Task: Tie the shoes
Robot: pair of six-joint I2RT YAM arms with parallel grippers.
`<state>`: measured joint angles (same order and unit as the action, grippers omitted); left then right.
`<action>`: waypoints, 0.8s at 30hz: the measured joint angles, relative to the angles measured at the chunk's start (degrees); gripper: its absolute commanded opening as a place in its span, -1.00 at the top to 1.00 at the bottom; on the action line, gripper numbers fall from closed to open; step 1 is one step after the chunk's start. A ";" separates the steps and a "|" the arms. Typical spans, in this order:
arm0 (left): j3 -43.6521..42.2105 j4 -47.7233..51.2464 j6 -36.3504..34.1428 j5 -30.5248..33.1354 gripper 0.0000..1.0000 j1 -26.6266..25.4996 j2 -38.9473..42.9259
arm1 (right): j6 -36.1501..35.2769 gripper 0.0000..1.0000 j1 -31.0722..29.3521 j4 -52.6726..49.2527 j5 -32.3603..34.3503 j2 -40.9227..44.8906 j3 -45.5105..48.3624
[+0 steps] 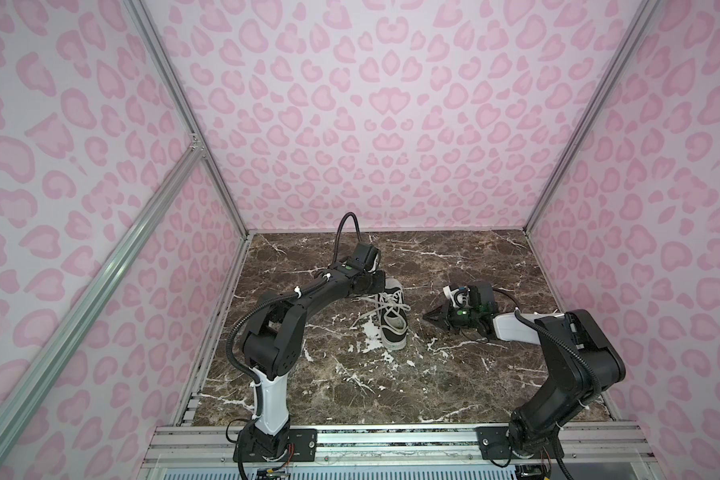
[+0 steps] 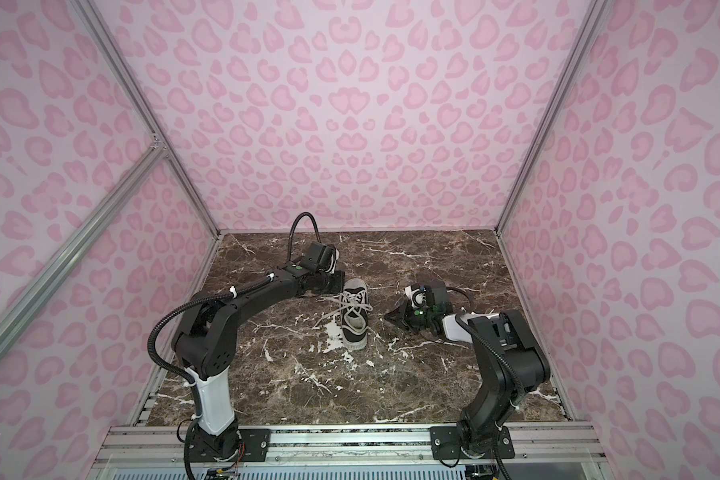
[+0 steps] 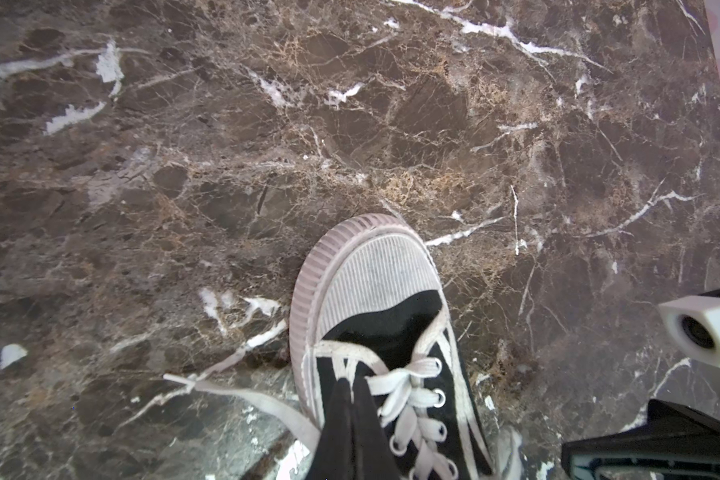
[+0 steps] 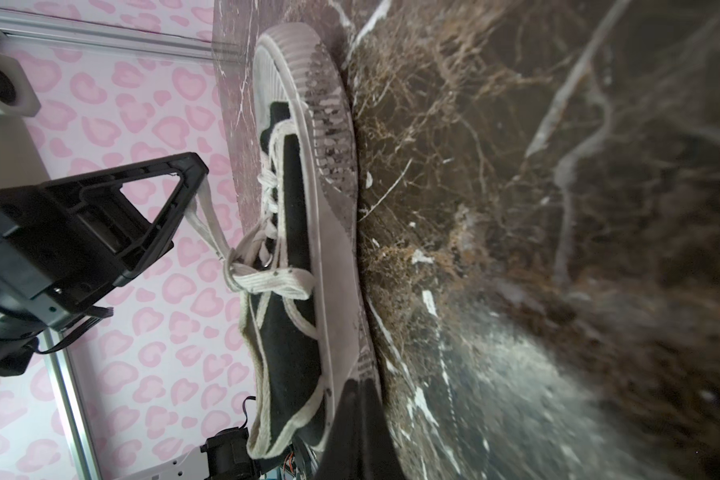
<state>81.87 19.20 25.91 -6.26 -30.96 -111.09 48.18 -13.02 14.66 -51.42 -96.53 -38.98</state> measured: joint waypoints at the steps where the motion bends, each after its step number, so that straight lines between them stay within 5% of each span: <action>1: 0.00 -0.07 0.00 -0.35 0.92 0.00 0.00 | -0.85 0.50 -0.24 -1.14 0.04 0.39 -0.70; 6: -0.02 -1.31 0.61 -1.60 0.92 -0.17 0.00 | -2.64 0.01 -1.70 -1.97 0.31 0.11 -4.98; 10: -0.02 -1.36 0.68 -1.92 0.92 -0.28 0.00 | 2.54 -0.26 -2.40 2.82 0.28 -3.52 -4.61; 18: -0.31 -1.73 1.05 -2.29 0.92 -0.28 0.00 | 14.86 -0.26 -3.28 19.52 -1.16 -10.03 -3.23; 24: -0.74 -2.19 1.05 -2.29 0.93 -0.28 0.11 | 20.44 -0.07 -4.66 27.45 -1.68 -13.40 -3.78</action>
<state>81.12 17.02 26.96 -8.56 -31.24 -110.98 68.62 -17.67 42.11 -53.10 -109.93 -42.76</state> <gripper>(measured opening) 0.051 0.558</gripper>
